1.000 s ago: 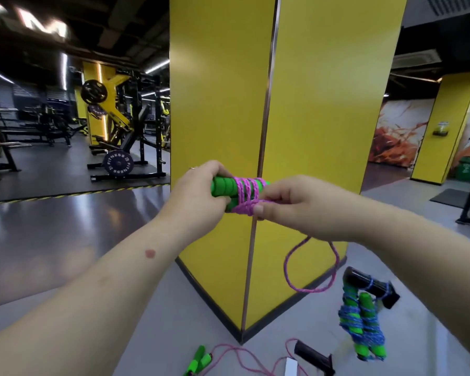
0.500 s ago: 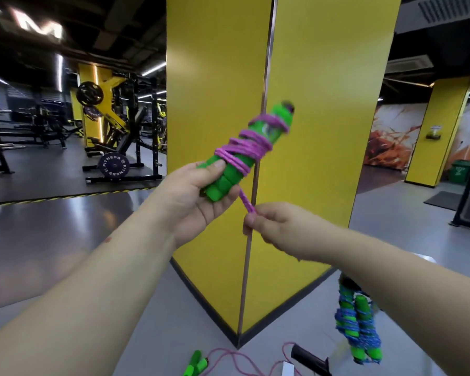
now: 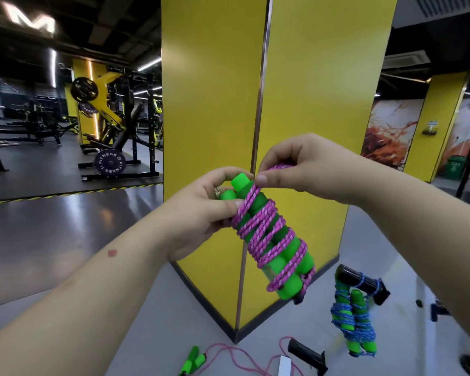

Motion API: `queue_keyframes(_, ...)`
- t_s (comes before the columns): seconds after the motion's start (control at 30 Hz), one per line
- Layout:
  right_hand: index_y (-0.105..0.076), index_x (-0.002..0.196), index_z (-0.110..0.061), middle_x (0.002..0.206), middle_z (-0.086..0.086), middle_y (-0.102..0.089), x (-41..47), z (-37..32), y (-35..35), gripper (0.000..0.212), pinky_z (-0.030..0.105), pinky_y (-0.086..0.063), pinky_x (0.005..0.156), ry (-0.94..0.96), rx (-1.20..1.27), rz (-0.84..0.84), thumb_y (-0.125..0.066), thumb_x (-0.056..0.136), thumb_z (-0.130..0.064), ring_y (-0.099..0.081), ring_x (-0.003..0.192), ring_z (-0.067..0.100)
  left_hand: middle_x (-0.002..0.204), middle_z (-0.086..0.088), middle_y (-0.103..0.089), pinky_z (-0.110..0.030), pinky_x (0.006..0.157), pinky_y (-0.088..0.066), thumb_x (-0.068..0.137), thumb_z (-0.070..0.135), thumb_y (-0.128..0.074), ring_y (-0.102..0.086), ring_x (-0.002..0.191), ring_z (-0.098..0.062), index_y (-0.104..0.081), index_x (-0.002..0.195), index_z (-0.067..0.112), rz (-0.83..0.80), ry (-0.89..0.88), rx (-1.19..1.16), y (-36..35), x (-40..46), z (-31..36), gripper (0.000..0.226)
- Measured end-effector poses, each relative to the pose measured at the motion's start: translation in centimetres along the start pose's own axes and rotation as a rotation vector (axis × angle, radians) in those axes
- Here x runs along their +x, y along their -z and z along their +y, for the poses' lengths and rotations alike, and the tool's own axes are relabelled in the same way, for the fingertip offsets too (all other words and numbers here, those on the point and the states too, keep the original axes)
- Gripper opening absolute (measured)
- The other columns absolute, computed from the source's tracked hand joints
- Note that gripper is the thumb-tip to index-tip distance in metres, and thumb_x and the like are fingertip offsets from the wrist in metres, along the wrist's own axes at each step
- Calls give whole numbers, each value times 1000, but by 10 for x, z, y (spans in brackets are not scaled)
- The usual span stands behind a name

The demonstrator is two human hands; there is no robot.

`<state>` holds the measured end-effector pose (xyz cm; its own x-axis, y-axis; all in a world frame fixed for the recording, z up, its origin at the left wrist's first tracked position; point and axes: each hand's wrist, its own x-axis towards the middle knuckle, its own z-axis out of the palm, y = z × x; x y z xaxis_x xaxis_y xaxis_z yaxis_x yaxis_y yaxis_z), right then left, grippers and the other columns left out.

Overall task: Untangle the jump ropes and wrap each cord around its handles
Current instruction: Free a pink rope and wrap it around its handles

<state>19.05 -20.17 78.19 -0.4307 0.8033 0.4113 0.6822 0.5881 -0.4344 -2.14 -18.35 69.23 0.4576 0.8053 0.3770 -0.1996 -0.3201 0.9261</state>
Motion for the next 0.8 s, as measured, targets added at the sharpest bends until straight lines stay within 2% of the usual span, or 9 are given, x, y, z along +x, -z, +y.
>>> queue_keyframes(0.13, -72, 91, -16, 62, -1, -51, 1, 13, -11, 24, 24, -30, 43, -54, 361, -44, -74, 81, -38, -42, 56, 13, 100, -7, -69, -46, 81, -55, 86, 1, -60, -66, 86, -21, -68, 124, 23, -89, 27, -284, 3, -4, 6, 44)
queue_keyframes(0.2, -69, 94, -11, 63, 1, -46, 0, 14, -21, 25, 26, -29, 50, -95, 596, -71, -71, 82, -34, -39, 57, 14, 100, -8, -70, -47, 76, -58, 83, 3, -60, -67, 83, -23, -66, 124, 22, -135, 29, -415, 3, -6, 9, 45)
queue_keyframes(0.27, -63, 91, -1, 60, 0, -54, -2, 15, -32, 22, 25, -34, 50, -201, 809, -26, -64, 89, -23, -48, 52, 13, 101, -9, -72, -44, 79, -59, 80, 8, -64, -67, 84, -21, -63, 123, 18, -126, 12, -540, 0, -6, 11, 44)
queue_keyframes(0.33, -60, 81, 0, 58, 3, -61, -6, 16, -46, 22, 24, -42, 44, -322, 892, 105, -53, 99, -11, -54, 44, 9, 105, -9, -72, -42, 90, -56, 80, 11, -68, -67, 90, -21, -59, 128, 15, -19, 17, -639, -5, -3, 12, 49)
queue_keyframes(0.37, -64, 82, -5, 66, 6, -63, -8, 19, -54, 24, 24, -43, 46, -300, 853, 106, -52, 101, -10, -54, 46, 9, 105, -11, -72, -40, 88, -58, 82, 10, -66, -69, 89, -22, -58, 130, 13, 62, 33, -697, -8, 0, 14, 49)
queue_keyframes(0.43, -74, 91, -14, 78, 6, -65, -10, 24, -71, 17, 28, -50, 55, -235, 742, 76, -60, 100, -15, -56, 57, 12, 107, -19, -70, -39, 80, -64, 89, 6, -63, -74, 84, -28, -60, 127, 2, 232, 69, -812, -12, 5, 16, 39)
queue_keyframes(0.57, -75, 94, -5, 72, 4, -67, -11, 27, -84, 9, 27, -58, 62, -286, 671, 220, -73, 91, -13, -64, 61, 13, 105, -23, -66, -42, 77, -64, 97, 2, -61, -72, 86, -31, -63, 105, -6, 480, 137, -813, -14, 15, 10, 11)
queue_keyframes(0.7, -69, 101, -8, 79, 4, -64, -15, 23, -90, 8, 28, -51, 65, -358, 896, 176, -68, 94, -10, -61, 68, 12, 97, -4, -68, -32, 75, -49, 97, 8, -64, -61, 80, -19, -59, 119, 16, 542, 167, -623, -15, 17, -3, 24)
queue_keyframes(0.8, -63, 107, -11, 79, 2, -64, -14, 21, -92, 12, 29, -48, 72, -347, 1192, 213, -61, 96, -7, -58, 73, 14, 100, -7, -63, -31, 71, -49, 98, 6, -63, -59, 81, -22, -56, 133, 14, 571, 171, -693, -16, 20, -10, 37)
